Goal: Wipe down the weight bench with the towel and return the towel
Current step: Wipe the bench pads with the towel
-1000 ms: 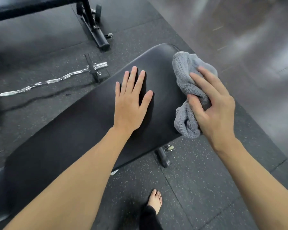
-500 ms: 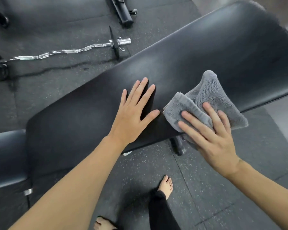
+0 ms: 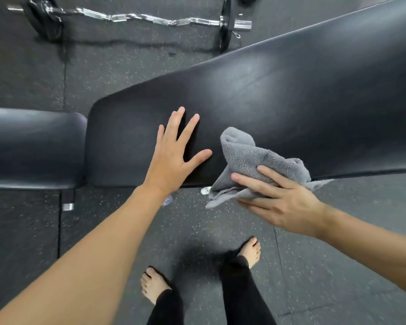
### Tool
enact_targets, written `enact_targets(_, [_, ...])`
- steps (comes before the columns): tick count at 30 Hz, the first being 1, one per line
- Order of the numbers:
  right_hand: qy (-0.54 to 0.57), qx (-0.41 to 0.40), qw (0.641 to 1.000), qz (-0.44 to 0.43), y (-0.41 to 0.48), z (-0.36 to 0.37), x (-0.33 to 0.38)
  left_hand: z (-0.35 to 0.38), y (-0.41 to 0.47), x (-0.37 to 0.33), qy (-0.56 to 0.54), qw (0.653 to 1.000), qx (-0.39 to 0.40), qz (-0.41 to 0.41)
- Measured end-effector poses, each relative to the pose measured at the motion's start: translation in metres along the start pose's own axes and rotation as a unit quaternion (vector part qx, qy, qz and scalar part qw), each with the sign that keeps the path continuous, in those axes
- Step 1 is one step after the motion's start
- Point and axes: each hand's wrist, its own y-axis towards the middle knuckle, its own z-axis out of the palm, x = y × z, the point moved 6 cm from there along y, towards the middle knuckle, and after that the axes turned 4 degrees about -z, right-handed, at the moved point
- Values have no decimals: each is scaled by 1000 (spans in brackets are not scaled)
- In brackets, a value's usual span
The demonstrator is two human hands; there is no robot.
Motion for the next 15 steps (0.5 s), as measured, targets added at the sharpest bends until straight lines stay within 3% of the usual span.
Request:
enact_targets(9, [-2, -28, 999, 30, 100, 36, 50, -26, -31, 112, -22, 996, -19, -84])
enact_targets(15, [-28, 27, 999, 22, 181, 68, 85, -48, -53, 181, -66, 980, -47, -184])
